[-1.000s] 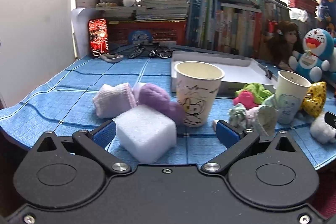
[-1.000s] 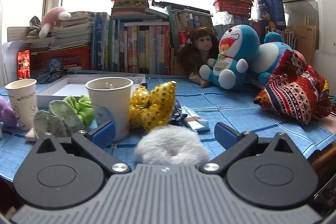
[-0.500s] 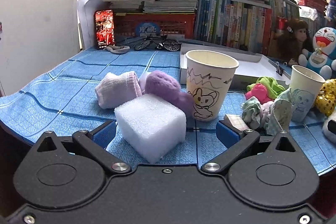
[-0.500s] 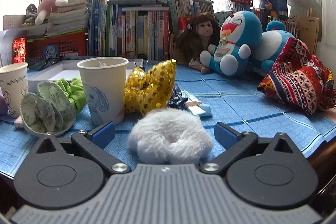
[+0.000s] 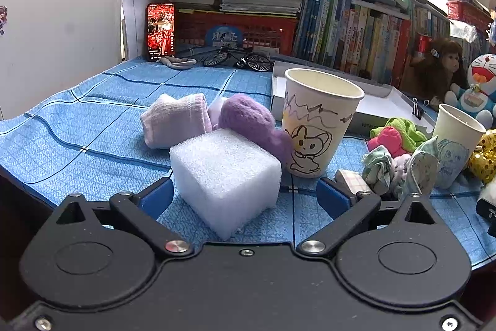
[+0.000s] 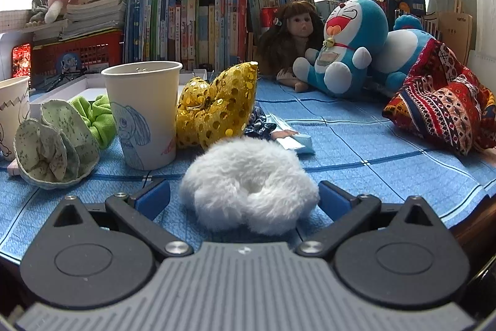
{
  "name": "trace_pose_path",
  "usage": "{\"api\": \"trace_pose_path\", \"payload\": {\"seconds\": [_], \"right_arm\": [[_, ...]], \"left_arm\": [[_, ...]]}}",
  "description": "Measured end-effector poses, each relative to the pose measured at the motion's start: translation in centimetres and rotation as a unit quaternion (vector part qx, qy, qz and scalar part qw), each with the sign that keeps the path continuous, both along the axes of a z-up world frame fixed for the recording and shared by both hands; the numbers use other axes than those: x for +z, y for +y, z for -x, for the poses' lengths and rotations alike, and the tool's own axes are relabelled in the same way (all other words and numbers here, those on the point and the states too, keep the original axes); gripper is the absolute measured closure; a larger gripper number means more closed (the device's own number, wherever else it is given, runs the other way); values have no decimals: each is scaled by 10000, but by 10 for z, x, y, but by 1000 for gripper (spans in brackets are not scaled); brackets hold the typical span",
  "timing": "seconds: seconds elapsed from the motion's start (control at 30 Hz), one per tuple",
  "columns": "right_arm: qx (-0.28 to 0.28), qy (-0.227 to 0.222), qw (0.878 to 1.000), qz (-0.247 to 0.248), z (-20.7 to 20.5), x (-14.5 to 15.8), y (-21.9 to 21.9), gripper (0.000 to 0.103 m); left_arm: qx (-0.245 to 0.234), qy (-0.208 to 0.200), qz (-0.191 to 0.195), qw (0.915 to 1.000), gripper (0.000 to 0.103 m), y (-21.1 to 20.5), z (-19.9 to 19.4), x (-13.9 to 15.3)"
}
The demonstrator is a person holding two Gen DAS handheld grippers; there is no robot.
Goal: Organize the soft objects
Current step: 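Grasp the white foam block with the left tool while the right tool grasps the white pompom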
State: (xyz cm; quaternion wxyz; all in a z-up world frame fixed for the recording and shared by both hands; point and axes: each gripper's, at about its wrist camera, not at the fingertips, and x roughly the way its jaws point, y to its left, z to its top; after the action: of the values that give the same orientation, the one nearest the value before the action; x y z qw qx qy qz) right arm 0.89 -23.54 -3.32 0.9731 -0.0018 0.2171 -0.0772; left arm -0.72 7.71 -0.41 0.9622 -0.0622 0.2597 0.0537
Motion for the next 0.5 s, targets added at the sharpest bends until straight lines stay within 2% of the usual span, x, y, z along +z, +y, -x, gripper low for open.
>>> {"api": "trace_pose_path", "payload": {"seconds": [0.5], "right_arm": [[-26,-56,10000,8,2,1,-1,2]], "left_arm": [[260,40,-104,9996,14,2,-8,-5]]}}
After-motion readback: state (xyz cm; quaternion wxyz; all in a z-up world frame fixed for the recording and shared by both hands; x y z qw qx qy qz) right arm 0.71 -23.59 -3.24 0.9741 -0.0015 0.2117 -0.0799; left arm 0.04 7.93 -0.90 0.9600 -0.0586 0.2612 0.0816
